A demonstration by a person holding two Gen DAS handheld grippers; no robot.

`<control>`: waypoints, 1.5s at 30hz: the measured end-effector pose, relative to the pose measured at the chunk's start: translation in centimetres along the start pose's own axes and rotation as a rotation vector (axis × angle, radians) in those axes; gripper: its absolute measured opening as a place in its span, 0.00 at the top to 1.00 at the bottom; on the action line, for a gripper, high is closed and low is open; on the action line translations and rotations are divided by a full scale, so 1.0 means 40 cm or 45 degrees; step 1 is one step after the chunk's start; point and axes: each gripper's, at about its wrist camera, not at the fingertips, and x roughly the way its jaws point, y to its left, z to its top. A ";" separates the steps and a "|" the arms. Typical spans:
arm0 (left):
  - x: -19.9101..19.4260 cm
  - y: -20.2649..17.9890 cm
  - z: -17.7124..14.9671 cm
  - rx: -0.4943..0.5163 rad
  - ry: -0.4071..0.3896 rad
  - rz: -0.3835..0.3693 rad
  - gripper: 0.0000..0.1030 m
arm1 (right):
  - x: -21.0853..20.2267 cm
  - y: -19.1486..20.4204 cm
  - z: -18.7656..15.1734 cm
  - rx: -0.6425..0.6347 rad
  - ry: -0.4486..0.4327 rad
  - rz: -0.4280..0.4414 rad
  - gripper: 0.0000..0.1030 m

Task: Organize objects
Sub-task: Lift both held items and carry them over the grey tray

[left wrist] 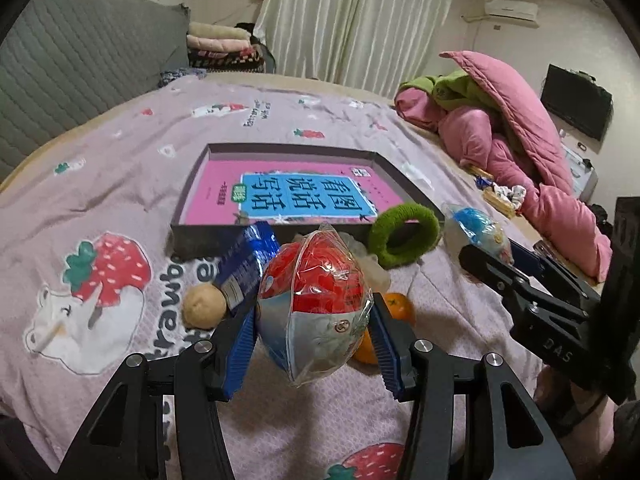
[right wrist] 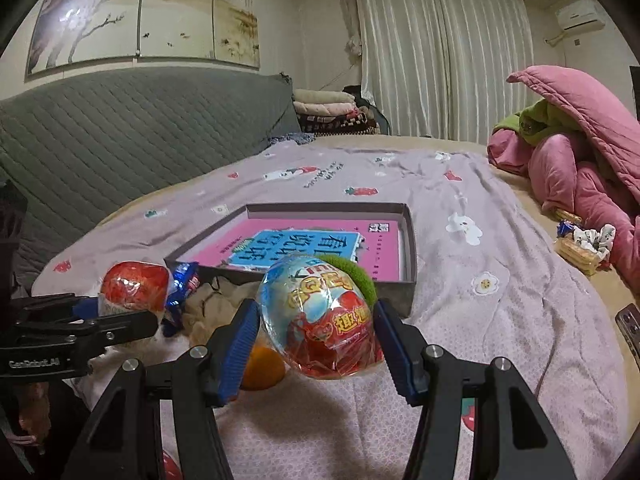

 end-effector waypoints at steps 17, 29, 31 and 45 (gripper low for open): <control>0.043 0.051 0.092 0.012 -0.044 0.009 0.47 | -0.008 0.024 0.033 -0.010 -0.069 -0.069 0.43; 0.087 0.093 0.160 0.003 -0.055 0.014 0.47 | 0.029 0.029 0.092 -0.003 -0.085 -0.092 0.43; 0.091 0.091 0.175 0.007 -0.061 0.016 0.47 | 0.033 0.029 0.108 -0.007 -0.103 -0.091 0.43; 0.139 0.112 0.245 0.040 -0.084 0.037 0.47 | 0.078 0.010 0.148 0.007 -0.129 -0.080 0.43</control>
